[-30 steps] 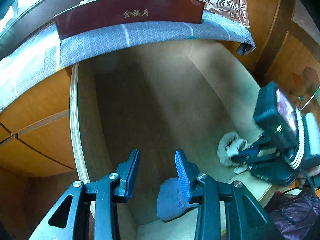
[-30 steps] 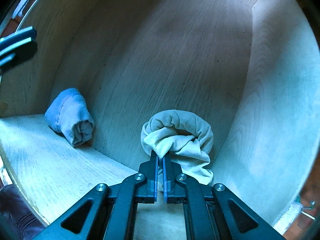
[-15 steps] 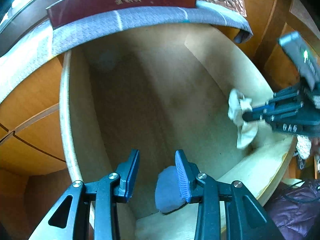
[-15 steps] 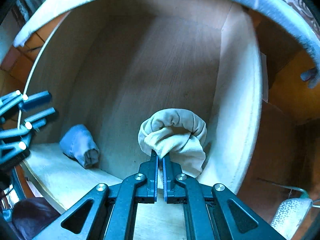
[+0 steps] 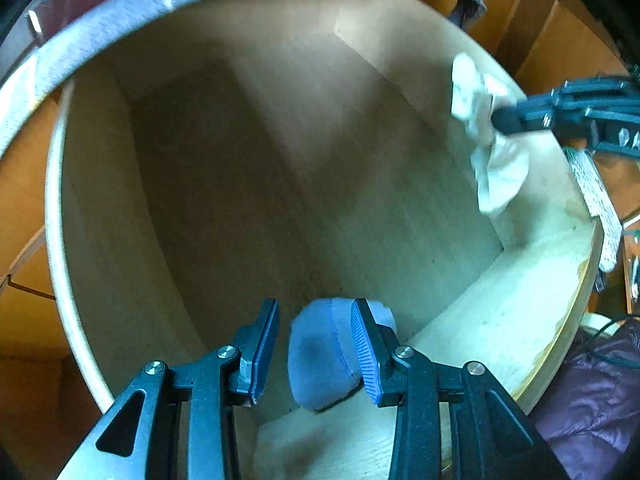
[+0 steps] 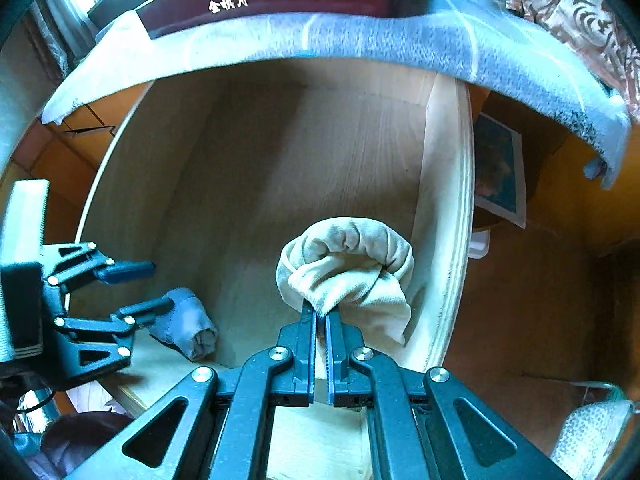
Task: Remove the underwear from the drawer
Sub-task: 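Close the left gripper on the blue sock in the drawer, then lift the blue sock with the left gripper while the right holds the cream sock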
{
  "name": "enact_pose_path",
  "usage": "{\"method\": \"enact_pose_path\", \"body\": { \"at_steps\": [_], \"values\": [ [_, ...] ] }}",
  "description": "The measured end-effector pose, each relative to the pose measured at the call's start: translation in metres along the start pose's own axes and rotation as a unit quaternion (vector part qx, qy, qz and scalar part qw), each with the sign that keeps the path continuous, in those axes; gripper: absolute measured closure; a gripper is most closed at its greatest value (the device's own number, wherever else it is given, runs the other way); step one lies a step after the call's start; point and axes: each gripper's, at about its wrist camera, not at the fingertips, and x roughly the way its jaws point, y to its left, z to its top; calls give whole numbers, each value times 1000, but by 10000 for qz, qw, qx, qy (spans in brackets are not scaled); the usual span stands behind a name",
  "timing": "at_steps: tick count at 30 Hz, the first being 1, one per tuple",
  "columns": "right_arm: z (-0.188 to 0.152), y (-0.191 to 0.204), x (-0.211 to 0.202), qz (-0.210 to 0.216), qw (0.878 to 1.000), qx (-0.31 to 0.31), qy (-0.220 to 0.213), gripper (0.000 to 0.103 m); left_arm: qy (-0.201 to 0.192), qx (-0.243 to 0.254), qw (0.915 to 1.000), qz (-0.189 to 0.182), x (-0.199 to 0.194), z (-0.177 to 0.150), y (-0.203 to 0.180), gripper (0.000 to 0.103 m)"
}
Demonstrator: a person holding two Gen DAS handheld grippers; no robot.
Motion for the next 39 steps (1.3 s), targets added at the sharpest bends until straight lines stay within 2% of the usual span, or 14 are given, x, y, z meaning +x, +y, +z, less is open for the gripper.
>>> {"method": "enact_pose_path", "body": {
  "at_steps": [7, 9, 12, 14, 15, 18, 23, 28, 34, 37, 39],
  "values": [
    [-1, 6, -25, 16, 9998, -79, -167, 100, 569, 119, 9979, -300, 16, 13, 3, 66],
    [-2, 7, -30, 34, 9998, -96, -190, 100, 749, 185, 9959, -462, 20, 19, 4, 62],
    [-2, 9, -35, 58, 9997, -111, -233, 100, 1000, 292, 9928, -590, 26, 25, 5, 61],
    [-4, 6, -40, 75, 9996, -126, -261, 100, 1109, 339, 9917, -557, 28, 29, 9, 59],
    [-5, 6, -42, 77, 9995, -131, -283, 100, 1170, 372, 9908, -574, 30, 32, 9, 53],
    [-7, 6, -45, 95, 9993, -148, -322, 100, 1320, 425, 9889, -533, 37, 38, 6, 48],
    [-10, 10, -49, 123, 9991, -203, -341, 100, 1603, 538, 9847, -414, 47, 48, 2, 44],
    [-9, 8, -44, 171, 9991, -192, -344, 100, 1813, 549, 9813, -335, 60, 58, -3, 42],
    [-9, 5, -44, 222, 9988, -183, -399, 100, 1821, 552, 9812, -325, 65, 66, -7, 44],
    [-9, 3, -44, 252, 9987, -156, -414, 100, 1782, 609, 9817, -290, 65, 67, -9, 46],
    [-10, 1, -45, 277, 9986, -135, -435, 100, 1746, 619, 9823, -269, 68, 52, -12, 48]
  ]
}}
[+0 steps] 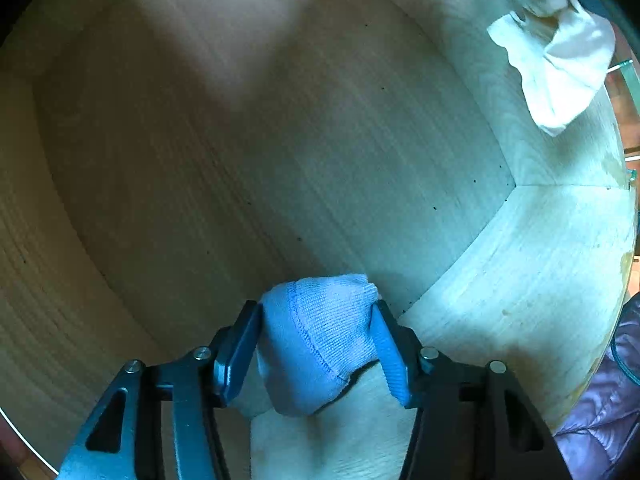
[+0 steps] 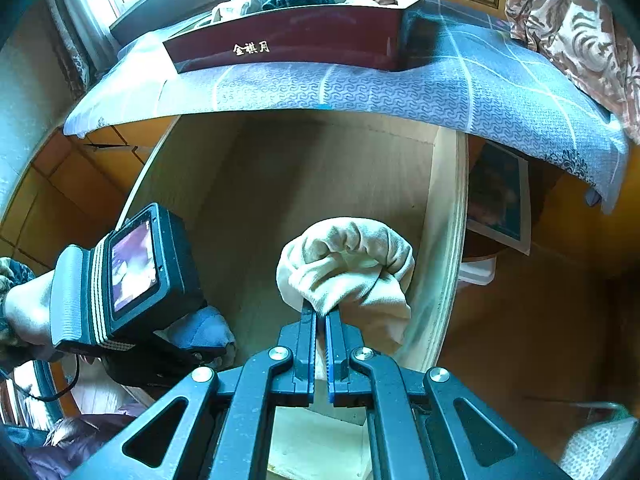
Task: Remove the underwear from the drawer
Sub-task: 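Lift the blue sock with the left gripper while the right holds the cream sock, then carry the cream sock up into the tin box with the right gripper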
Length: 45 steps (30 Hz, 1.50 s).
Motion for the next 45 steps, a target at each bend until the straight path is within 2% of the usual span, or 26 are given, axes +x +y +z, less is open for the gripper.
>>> {"method": "enact_pose_path", "body": {
  "at_steps": [8, 17, 29, 33, 45],
  "values": [
    [-4, 0, -7, 56, 9999, 18, -115, 100, -359, -102, 9993, 64, -14, -13, -6, 57],
    [-5, -1, -15, 6, 9998, -21, -203, 100, -624, -233, 9976, 182, -27, -23, -1, 61],
    [1, -1, -9, -35, 9999, -47, -130, 100, -605, -500, 9967, 193, -21, -22, 1, 61],
    [13, -1, -28, -13, 9993, -65, -360, 100, -609, -502, 9967, 175, -20, -21, 4, 61],
    [80, 12, -108, -7, 9897, -339, -1392, 100, -634, -541, 9964, 132, -20, -22, 10, 61]
  ]
}}
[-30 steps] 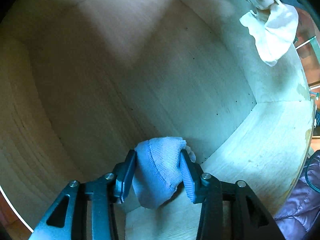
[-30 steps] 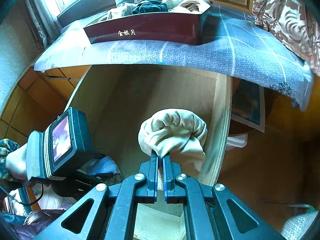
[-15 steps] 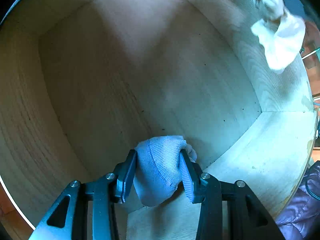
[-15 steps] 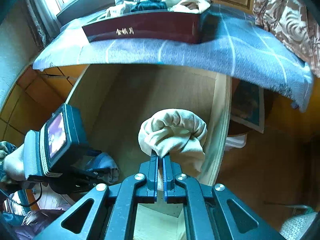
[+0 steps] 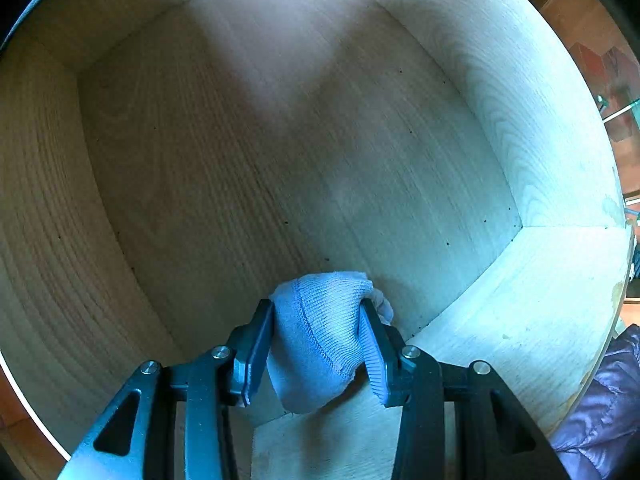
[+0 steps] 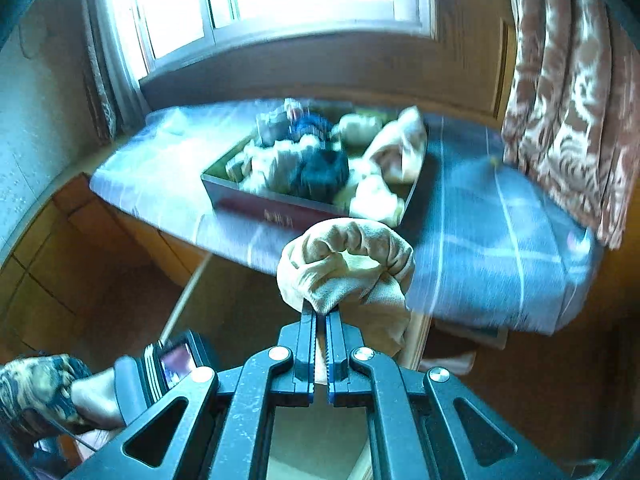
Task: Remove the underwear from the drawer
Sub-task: 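Carry the cream sock up into the tin box with the right gripper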
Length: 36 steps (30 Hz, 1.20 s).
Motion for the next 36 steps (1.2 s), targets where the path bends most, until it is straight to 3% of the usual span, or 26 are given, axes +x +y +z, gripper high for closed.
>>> {"method": "enact_pose_path", "body": {
  "at_steps": [10, 17, 29, 36],
  "values": [
    [50, -4, -15, -102, 9982, 12, -584, 100, -27, -79, 9999, 142, -3, -2, 1, 61],
    [103, -15, 5, -48, 9982, 130, -579, 100, 3, -11, 9998, 208, -4, -1, -2, 61],
    [178, -35, 97, 133, 9981, 582, 166, 100, 16, 25, 9997, 229, -1, 0, -8, 60],
    [198, -43, 163, 55, 9944, 801, 686, 99, 9, 1, 9998, 187, -1, -1, -6, 60]
  ]
}}
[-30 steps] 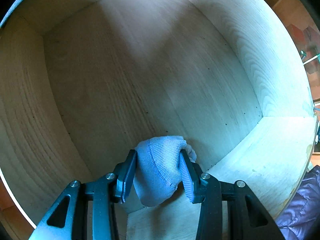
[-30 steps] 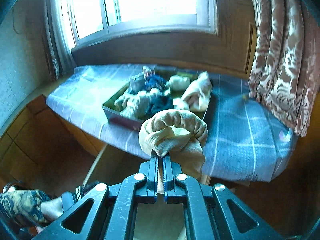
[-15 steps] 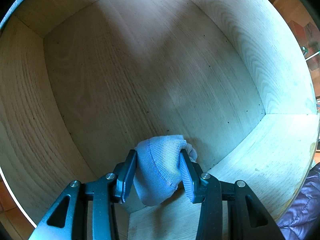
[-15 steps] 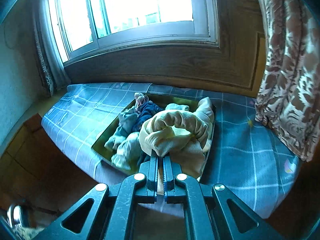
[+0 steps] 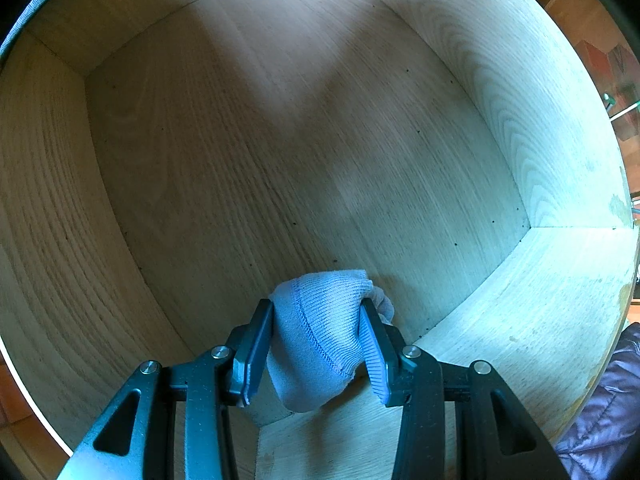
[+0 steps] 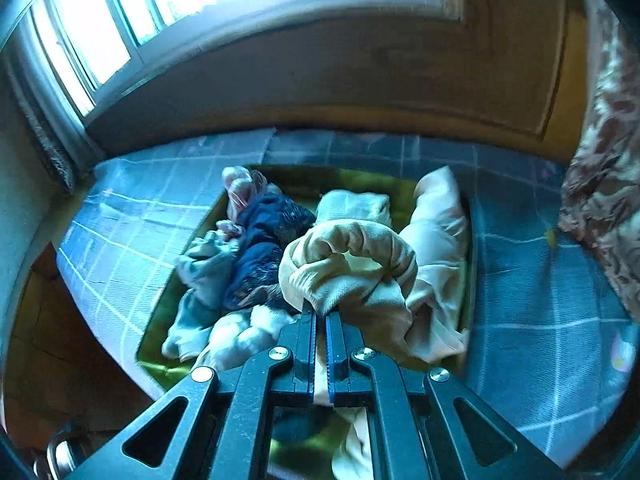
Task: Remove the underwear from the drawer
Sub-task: 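Carry the cream sock up into the tin box with the right gripper, then open the right gripper to release the cream sock in the tin box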
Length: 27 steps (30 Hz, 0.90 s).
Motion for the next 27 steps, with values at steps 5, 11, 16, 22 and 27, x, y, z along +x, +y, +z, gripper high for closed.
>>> {"method": "enact_pose_path", "body": {
  "at_steps": [5, 11, 16, 22, 27],
  "values": [
    [3, -7, 46, -154, 9992, 116, 336, 99, 3, -40, 10000, -54, 0, 0, 3, 60],
    [-12, -14, 74, -256, 9986, 194, 423, 98, 7, -38, 10000, -62, -1, 0, 5, 60],
    [-18, -8, 61, -293, 9994, 90, 175, 95, 7, -24, 10000, -40, -1, 0, 5, 60],
    [-23, 4, 31, -255, 9994, -58, -215, 75, 5, -16, 10000, -24, 0, 0, 4, 60],
    [-29, 13, 10, -269, 9983, -247, -452, 68, 6, 10, 10000, -8, 0, 0, 2, 60]
  ]
}}
